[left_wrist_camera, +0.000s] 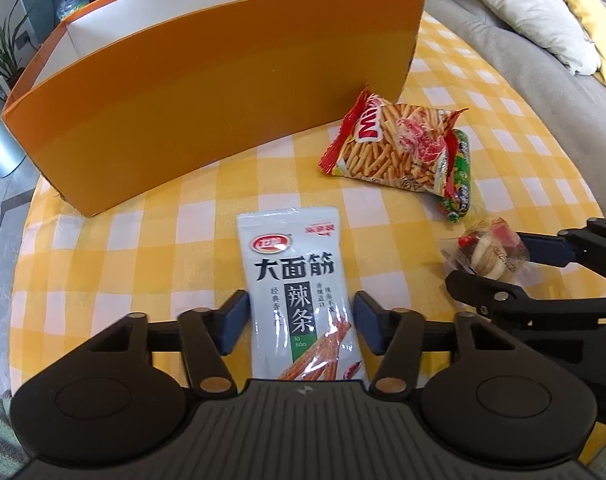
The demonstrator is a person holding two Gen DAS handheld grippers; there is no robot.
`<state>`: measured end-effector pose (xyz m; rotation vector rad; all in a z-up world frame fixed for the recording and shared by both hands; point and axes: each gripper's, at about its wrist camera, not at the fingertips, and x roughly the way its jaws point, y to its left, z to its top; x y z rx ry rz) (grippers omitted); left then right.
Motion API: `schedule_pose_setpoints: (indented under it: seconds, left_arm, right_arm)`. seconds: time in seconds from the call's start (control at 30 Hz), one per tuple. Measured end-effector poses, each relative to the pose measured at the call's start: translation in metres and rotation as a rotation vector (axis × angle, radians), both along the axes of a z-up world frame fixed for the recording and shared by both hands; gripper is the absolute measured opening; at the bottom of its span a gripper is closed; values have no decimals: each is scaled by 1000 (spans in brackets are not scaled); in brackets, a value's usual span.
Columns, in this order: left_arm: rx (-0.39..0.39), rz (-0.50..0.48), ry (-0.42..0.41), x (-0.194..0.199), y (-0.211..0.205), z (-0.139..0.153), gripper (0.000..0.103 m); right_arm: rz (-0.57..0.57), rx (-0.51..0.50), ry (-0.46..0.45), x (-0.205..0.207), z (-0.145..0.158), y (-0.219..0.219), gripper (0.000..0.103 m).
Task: Organize snacks
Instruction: 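Grasp the clear bread cake bag with the right tool while the left tool grasps the white spicy strip packet, then carry both packets over the orange box and open both tools inside it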
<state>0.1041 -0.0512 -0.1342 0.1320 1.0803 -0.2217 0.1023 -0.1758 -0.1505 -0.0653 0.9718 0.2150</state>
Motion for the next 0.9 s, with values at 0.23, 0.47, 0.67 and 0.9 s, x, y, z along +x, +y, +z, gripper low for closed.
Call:
schedule_pose_setpoints:
  seconds: [0.23, 0.47, 0.67, 0.9]
  left_arm:
    - [-14, 17, -7, -2, 2, 2, 56]
    - [-96, 60, 7, -8, 14, 11, 54]
    - [-137, 78, 8, -15, 20, 31, 54]
    - [-190, 107, -45, -19, 32, 57, 54]
  right_arm:
    - [13, -11, -6, -2, 1, 2, 46]
    - [4, -25, 16, -6, 5, 3, 41]
    - [5, -19, -9, -19, 21, 4, 40]
    - [-6, 18, -66, -27, 49, 5, 40]
